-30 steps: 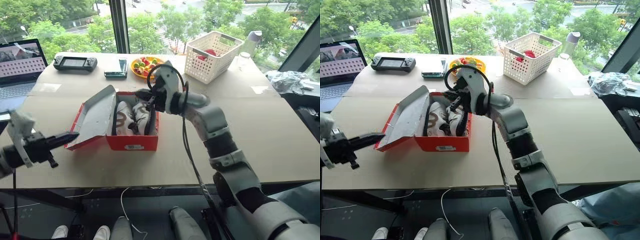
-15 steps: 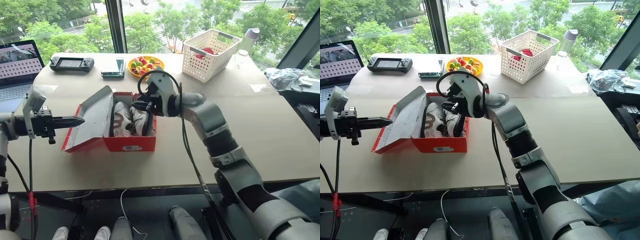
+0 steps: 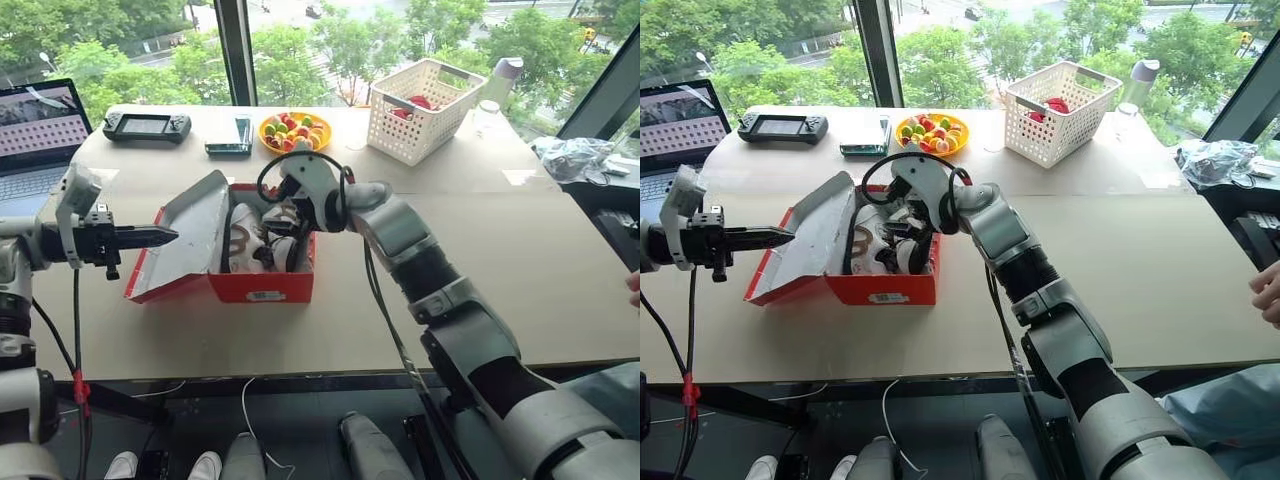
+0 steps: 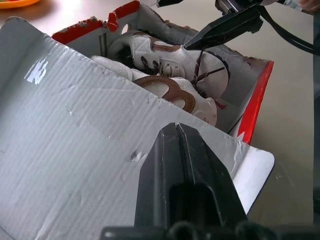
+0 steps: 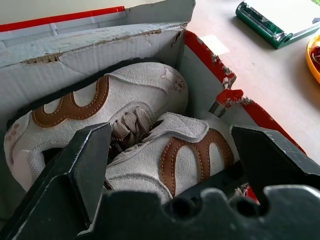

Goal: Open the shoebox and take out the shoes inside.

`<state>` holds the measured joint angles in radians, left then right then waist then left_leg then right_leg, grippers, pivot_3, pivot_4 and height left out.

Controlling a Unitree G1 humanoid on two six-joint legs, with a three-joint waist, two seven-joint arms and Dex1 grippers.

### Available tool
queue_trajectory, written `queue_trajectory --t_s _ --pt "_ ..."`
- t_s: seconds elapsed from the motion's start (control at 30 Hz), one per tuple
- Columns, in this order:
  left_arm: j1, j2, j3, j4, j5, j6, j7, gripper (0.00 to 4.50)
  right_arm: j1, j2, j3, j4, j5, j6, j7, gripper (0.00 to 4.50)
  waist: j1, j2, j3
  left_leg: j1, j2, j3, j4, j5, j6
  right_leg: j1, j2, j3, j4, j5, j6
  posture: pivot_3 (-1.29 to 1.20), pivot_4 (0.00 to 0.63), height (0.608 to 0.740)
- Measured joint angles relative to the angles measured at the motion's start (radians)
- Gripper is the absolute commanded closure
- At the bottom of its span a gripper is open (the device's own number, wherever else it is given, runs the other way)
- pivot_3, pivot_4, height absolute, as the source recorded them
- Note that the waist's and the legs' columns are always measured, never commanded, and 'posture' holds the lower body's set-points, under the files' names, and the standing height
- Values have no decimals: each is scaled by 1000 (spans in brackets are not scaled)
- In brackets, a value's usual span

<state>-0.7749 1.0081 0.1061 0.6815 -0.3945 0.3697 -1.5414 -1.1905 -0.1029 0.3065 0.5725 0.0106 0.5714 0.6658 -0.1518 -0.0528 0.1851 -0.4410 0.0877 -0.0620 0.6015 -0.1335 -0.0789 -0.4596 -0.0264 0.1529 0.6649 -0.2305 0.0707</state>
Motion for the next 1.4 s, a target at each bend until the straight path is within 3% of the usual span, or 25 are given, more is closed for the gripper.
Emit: queue_trajectory --t_s 0.23,0.57,0.73,0.8,1.03,1.4 --pt "41 -23 19 -27 0 -5 24 4500 -10 81 -50 123 5 42 -67 16 0 0 0 0 0 -1 1 0 0 1 0 -1 1 0 0 0 150 725" --pt "63 -42 34 -62 0 -5 46 4500 -55 108 -57 271 -22 -5 -102 16 7 -1 -1 2 0 -1 6 1 1 6 0 -1 1 3 2 0 150 725" --pt "61 -60 34 -76 0 -5 51 4500 -91 111 -6 369 -70 -105 -64 16 9 -2 -2 15 0 -1 5 1 1 20 -1 -2 -1 2 1 0 150 725" --pt "60 -62 34 -81 0 -5 56 4500 -96 104 0 397 -79 -136 -43 16 11 -2 -2 19 0 -1 5 0 1 24 -1 -2 -2 -3 -6 0 150 725" --pt "61 -65 34 -96 0 -1 68 4500 -117 37 2 473 -98 -197 4 16 34 -2 -5 19 0 -1 6 0 0 29 -1 -2 -2 -6 -5 0 150 725" --pt "61 -69 34 -102 0 0 78 4500 -115 -36 2 577 -157 -253 30 16 32 -3 -7 25 0 -1 6 0 0 36 -1 -2 -2 -8 -6 0 150 725"
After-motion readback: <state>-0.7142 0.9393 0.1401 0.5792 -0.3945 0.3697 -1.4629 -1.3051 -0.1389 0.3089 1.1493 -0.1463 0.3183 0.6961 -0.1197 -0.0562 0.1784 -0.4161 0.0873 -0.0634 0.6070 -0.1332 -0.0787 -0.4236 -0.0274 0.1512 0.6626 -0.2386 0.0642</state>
